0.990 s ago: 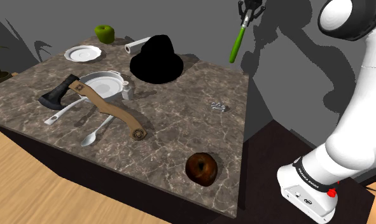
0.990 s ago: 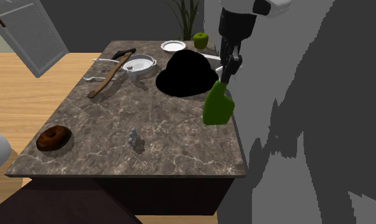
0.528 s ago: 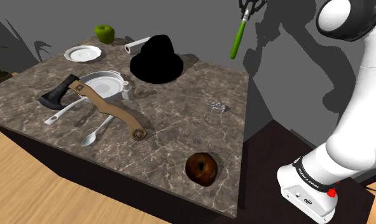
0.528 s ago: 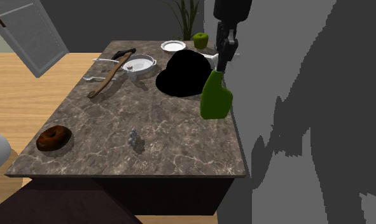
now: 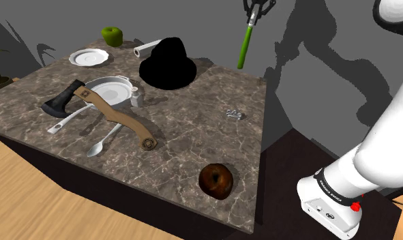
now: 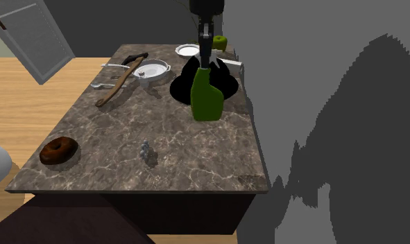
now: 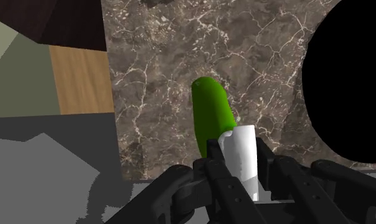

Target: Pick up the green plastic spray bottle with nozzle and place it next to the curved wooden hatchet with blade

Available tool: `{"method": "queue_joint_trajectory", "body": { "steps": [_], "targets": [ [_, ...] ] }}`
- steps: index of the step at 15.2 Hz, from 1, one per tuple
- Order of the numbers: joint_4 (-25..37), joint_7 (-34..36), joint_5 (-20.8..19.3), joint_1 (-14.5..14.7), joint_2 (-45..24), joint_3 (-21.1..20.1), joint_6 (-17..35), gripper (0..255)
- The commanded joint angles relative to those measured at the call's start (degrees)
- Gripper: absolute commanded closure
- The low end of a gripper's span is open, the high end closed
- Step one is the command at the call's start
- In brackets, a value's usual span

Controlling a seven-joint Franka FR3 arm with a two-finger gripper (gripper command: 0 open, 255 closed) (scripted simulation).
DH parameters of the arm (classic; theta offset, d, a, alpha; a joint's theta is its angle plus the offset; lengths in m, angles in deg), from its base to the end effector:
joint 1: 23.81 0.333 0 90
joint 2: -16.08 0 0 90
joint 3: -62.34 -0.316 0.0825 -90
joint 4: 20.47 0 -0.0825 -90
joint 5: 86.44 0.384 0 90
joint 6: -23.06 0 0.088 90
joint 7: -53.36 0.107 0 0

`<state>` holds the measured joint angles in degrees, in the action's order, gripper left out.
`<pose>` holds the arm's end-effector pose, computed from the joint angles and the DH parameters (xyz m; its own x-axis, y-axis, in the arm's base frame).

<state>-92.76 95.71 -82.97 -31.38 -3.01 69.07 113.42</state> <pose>0.6373 -0.1421 0.5705 0.5540 -0.8321 -0.0265 -0.8325 -0.5541 -0.0059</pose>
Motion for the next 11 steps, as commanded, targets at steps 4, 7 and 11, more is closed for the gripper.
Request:
{"method": "queue_joint_trajectory", "body": {
  "steps": [4,7,11],
  "targets": [
    [-6.46,6.24,-0.93,4.45,4.54,-2.03,2.13,255],
    [-8.97,9.99,-1.33,6.9,6.35,-3.4,2.95,255],
    [-11.09,15.07,-1.75,10.06,7.89,-5.36,3.66,255]
  ]
}}
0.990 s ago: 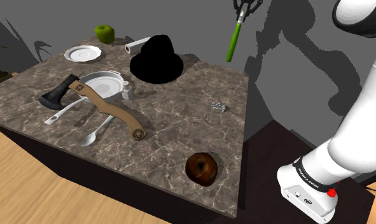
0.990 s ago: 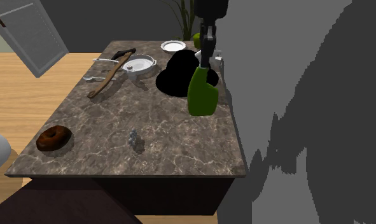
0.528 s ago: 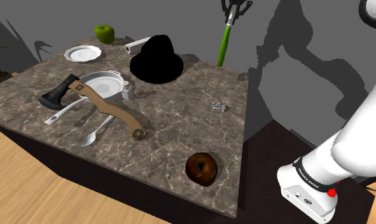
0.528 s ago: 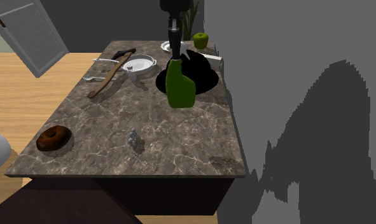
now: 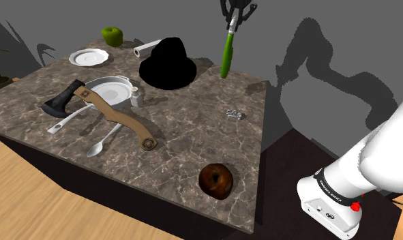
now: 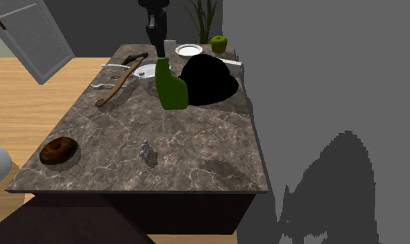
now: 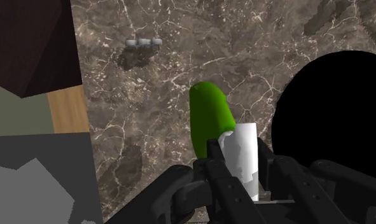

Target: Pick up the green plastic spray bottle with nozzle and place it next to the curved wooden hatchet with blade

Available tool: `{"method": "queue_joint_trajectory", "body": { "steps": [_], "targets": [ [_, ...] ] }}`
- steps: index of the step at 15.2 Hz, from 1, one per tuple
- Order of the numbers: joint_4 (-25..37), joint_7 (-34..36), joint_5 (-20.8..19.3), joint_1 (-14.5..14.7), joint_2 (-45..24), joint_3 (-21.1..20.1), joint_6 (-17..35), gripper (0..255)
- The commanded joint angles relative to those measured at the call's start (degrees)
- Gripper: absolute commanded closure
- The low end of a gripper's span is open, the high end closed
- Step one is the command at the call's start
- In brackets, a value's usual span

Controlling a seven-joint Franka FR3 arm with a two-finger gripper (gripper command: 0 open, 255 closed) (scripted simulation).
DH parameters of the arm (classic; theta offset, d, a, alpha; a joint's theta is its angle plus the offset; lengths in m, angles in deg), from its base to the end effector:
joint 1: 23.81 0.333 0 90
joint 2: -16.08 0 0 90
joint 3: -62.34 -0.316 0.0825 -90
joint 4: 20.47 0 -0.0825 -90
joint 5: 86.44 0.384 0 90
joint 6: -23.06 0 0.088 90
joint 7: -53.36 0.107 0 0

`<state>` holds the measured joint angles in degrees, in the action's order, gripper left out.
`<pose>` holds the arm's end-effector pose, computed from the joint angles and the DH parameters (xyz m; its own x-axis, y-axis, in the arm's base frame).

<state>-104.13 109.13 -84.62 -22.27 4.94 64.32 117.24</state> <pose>0.6184 0.0004 0.5693 0.5545 -0.8318 -0.0267 -0.8321 -0.5545 -0.0052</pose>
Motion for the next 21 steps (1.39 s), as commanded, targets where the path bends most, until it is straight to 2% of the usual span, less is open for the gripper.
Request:
{"method": "queue_joint_trajectory", "body": {
  "steps": [1,10,20,21],
  "targets": [
    [-0.03,2.93,-0.19,1.73,0.17,-1.12,-0.04,255],
    [0.67,14.49,-1.02,8.74,-0.38,-5.68,0.09,255],
    [9.56,27.09,-2.81,17.03,-6.82,-10.22,-2.17,255],
    [8.47,27.06,-2.78,17.01,-6.61,-10.19,-1.29,255]
  ]
}}
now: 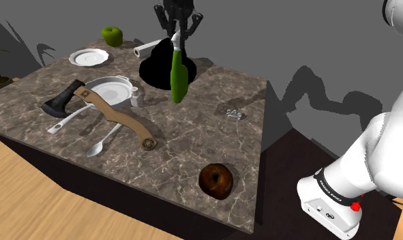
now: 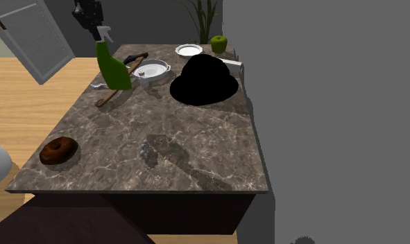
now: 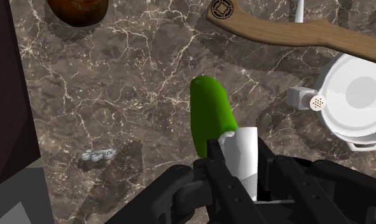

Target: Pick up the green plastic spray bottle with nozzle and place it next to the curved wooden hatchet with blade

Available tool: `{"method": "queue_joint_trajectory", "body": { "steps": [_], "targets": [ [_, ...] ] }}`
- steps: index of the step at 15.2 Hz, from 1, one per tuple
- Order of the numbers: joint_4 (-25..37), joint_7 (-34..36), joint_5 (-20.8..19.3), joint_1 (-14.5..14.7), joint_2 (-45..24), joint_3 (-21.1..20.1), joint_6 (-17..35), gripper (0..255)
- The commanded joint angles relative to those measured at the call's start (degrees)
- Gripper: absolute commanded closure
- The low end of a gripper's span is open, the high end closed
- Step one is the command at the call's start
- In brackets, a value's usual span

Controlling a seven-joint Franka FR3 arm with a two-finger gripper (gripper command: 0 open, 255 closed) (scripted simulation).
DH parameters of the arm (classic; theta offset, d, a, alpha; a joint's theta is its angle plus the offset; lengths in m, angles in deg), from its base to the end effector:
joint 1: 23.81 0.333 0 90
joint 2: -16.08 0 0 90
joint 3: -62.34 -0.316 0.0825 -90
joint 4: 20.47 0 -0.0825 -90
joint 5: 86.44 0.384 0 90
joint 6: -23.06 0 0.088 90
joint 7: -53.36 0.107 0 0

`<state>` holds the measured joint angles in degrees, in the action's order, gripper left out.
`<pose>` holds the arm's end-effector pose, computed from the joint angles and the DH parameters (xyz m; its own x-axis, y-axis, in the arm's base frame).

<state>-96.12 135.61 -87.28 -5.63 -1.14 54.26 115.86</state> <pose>0.5871 0.2726 0.5680 0.5546 -0.8317 -0.0265 -0.8321 -0.5546 -0.0052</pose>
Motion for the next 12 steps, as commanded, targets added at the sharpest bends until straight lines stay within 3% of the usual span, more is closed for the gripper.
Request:
{"method": "queue_joint_trajectory", "body": {
  "steps": [1,12],
  "targets": [
    [-0.62,0.55,-0.09,0.32,-0.32,-0.13,0.96,255],
    [-10.36,0.36,0.04,0.06,0.55,-0.06,9.84,255]
  ]
}}
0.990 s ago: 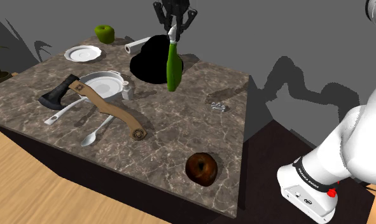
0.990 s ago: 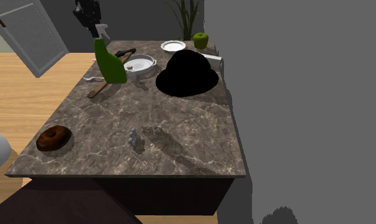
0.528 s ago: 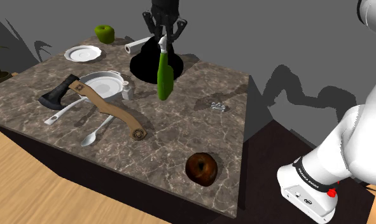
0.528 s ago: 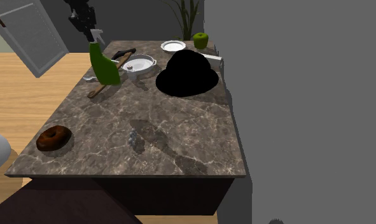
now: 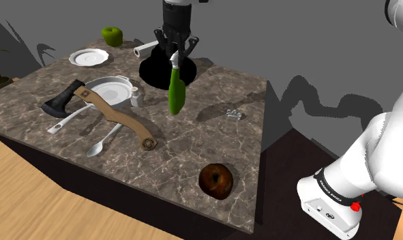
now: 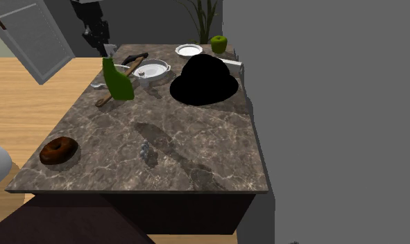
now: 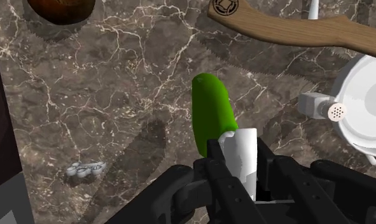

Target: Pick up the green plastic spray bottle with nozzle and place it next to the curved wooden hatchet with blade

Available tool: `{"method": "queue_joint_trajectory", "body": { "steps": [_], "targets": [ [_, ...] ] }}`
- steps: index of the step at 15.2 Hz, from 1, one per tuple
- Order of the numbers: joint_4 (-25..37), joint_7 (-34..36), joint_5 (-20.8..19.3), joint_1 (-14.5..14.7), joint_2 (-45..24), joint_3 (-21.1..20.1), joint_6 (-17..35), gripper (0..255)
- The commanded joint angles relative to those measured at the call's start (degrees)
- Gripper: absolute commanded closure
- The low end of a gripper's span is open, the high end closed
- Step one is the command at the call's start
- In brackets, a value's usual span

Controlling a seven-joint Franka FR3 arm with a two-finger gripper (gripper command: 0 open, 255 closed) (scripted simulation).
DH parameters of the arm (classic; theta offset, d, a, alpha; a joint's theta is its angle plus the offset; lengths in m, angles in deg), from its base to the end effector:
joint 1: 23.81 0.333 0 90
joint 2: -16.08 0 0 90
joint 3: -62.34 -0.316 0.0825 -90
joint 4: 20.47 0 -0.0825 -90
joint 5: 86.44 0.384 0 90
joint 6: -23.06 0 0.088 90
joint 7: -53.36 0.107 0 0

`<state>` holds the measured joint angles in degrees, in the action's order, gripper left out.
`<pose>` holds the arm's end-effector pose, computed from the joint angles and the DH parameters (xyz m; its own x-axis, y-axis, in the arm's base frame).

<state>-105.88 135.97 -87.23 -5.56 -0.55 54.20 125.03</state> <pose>0.5873 0.2779 0.5073 0.5533 -0.8325 -0.0266 -0.8329 -0.5534 -0.0051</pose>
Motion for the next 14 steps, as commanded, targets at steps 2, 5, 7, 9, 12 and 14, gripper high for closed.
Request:
{"method": "queue_joint_trajectory", "body": {
  "steps": [2,5,7,9,12,14],
  "targets": [
    [-2.08,-0.01,-0.01,-0.02,-0.09,0.02,2.19,255],
    [-4.15,-0.03,-0.04,-0.05,-0.26,0.04,4.43,255],
    [-5.44,-0.04,-0.07,-0.06,-0.44,0.06,5.9,255],
    [-6.66,-0.04,-0.1,-0.07,-0.67,0.08,7.35,255],
    [-8.37,-0.03,-0.17,-0.07,-1.1,0.11,9.49,255],
    [-8.82,-0.03,-0.19,-0.07,-1.23,0.12,10.07,255]
  ]
}}
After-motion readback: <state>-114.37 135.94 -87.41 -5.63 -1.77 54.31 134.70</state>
